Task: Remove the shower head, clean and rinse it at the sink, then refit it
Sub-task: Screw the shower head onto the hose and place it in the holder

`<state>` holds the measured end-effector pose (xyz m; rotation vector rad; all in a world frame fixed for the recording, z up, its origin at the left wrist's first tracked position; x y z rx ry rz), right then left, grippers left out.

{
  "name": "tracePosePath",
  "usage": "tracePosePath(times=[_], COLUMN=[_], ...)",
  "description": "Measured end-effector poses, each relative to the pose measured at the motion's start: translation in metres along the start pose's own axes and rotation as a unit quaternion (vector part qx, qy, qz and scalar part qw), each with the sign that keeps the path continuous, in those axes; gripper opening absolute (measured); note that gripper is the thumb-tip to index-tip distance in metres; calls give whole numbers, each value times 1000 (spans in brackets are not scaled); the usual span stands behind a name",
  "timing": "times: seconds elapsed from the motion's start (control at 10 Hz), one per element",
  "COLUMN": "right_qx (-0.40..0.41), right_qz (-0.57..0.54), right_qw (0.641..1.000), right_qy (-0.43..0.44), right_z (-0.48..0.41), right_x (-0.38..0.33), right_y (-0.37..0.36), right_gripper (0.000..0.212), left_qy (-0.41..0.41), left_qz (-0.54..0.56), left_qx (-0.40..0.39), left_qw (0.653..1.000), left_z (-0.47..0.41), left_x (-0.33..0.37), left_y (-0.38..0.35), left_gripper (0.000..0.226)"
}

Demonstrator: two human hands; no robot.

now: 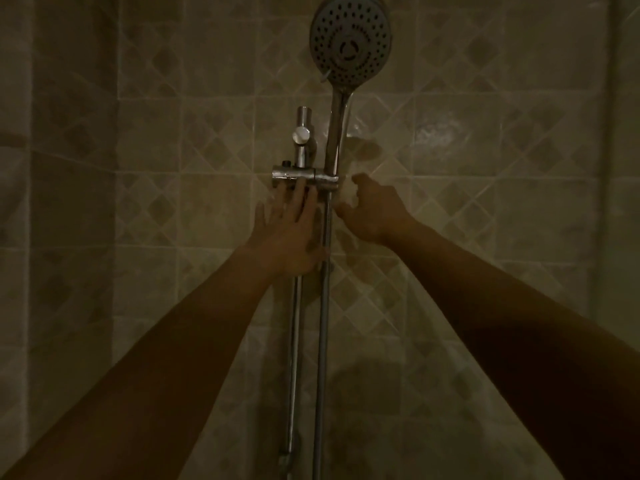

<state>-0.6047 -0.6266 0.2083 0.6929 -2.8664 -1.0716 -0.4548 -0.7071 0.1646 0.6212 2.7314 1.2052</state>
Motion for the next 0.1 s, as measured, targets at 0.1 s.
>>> tracePosePath(times=[0.1], right_qx=[-38], right_qz=[35], right_qw=[997], right_qy=[-49], right_z=[30], right_x=[22], right_y=[-23], right_gripper=[66], left_qy=[31], left_qz=[17], left_qx=[-38], left_qw=[999], left_z=[39], left_x=[-8], left_y=[-28], left_gripper=[98])
Point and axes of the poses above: each hand's wrist, its own z-axis away from the middle knuckle, its own y-axis out of the back of the hand, x = y × z, the point moved 1 cm from there along -z, towards the middle knuckle, and after that the axes turned 14 degrees about y, right-handed, at the moved point
